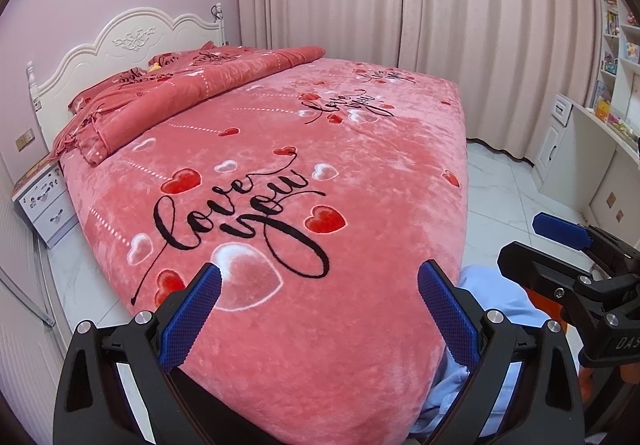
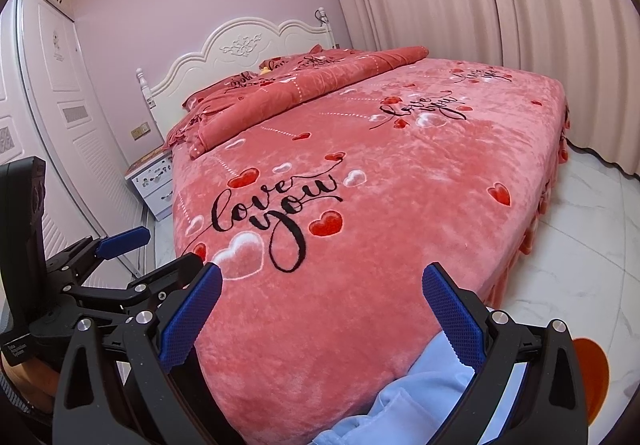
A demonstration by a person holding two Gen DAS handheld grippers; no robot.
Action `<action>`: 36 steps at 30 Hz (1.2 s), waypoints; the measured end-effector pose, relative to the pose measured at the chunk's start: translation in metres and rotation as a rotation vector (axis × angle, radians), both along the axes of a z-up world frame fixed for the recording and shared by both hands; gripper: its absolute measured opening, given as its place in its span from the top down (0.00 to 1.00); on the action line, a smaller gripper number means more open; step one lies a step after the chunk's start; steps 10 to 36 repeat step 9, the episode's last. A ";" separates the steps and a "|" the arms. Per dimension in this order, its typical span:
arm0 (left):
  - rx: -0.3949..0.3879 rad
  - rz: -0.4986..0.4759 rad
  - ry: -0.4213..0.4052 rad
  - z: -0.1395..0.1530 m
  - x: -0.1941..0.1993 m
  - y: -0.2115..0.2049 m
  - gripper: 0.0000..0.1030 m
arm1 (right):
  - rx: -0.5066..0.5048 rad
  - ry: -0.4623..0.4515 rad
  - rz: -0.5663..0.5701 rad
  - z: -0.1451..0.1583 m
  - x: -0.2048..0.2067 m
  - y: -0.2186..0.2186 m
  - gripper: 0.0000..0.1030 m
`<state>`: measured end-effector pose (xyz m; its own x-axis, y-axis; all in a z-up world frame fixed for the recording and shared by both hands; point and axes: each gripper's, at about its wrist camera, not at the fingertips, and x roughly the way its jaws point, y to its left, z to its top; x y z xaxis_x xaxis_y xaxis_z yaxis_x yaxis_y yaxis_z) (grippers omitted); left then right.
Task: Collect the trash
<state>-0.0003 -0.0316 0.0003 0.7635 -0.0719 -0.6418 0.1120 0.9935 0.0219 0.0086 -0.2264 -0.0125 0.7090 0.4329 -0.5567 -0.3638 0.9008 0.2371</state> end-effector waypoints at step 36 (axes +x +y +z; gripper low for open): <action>0.003 0.009 0.015 -0.004 0.000 0.003 0.06 | 0.006 0.006 -0.005 -0.002 0.000 0.001 0.05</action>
